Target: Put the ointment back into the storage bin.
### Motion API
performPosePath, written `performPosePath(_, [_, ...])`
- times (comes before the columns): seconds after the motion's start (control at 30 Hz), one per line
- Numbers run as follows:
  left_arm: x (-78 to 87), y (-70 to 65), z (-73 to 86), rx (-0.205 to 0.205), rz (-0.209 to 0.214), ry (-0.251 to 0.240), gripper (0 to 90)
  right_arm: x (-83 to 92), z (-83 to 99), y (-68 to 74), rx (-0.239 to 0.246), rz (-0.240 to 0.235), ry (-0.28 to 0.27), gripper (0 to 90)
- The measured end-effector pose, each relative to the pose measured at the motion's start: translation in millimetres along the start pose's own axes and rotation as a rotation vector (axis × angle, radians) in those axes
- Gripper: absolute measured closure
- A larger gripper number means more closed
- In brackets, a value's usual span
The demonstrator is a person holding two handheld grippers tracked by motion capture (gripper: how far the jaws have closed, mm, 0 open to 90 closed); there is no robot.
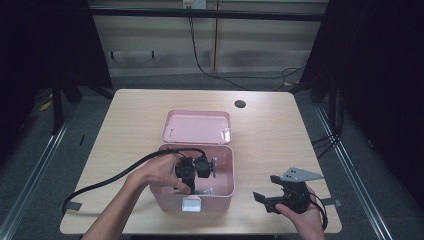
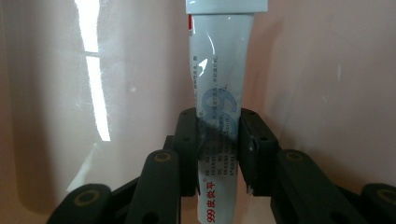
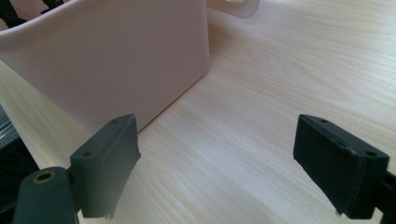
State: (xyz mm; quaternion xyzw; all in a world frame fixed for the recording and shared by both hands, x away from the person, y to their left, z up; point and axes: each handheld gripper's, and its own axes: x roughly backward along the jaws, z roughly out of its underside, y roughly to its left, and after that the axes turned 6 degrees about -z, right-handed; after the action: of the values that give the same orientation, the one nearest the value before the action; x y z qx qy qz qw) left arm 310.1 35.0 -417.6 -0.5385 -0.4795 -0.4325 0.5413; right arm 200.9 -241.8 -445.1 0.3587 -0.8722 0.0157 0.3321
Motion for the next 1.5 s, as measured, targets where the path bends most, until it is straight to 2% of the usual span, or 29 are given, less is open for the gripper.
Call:
performPosePath(0.07, [-1.7,1.2,2.2,0.005,0.014,-0.017,70.9,0.0,-0.1,0.3,-0.001,0.0,-0.001,13.6])
performPosePath(0.23, [-6.6,3.8,7.4,0.011,0.018,0.009,70.8,-0.2,0.1,0.2,0.0,0.0,0.0,13.6])
performPosePath(0.3, [-6.7,4.2,8.6,0.017,0.027,0.001,70.7,-0.4,-0.1,-0.1,-0.001,0.003,0.003,13.6])
performPosePath(0.4, [-9.0,6.5,10.8,0.028,0.042,0.015,70.2,-0.4,-0.1,0.1,-0.002,0.003,0.003,13.6])
performPosePath(0.63, [-10.5,7.1,11.3,0.034,0.048,0.023,69.2,-0.3,-0.1,-0.3,-0.002,0.005,0.002,13.6])
performPosePath(0.77, [-11.7,6.1,10.8,0.035,0.064,0.034,69.5,-0.2,-0.1,-0.3,-0.002,0.005,0.003,13.6])
performPosePath(0.97, [-12.1,7.0,10.9,0.044,0.057,0.037,67.0,-0.3,-0.1,-0.1,-0.002,0.003,0.003,13.6])
performPosePath(1.17, [-7.4,8.2,12.7,0.055,0.04,0.012,63.7,-0.5,-0.2,-0.4,-0.004,0.005,0.002,13.6])
performPosePath(1.23, [-4.8,8.4,13.5,0.059,0.02,-0.011,63.7,-0.3,-0.2,-0.3,-0.001,0.003,0.003,13.6])
performPosePath(1.5, [2.5,8.2,16.3,0.061,-0.017,-0.047,63.1,-0.7,-0.3,-0.2,-0.002,0.004,0.002,13.6])
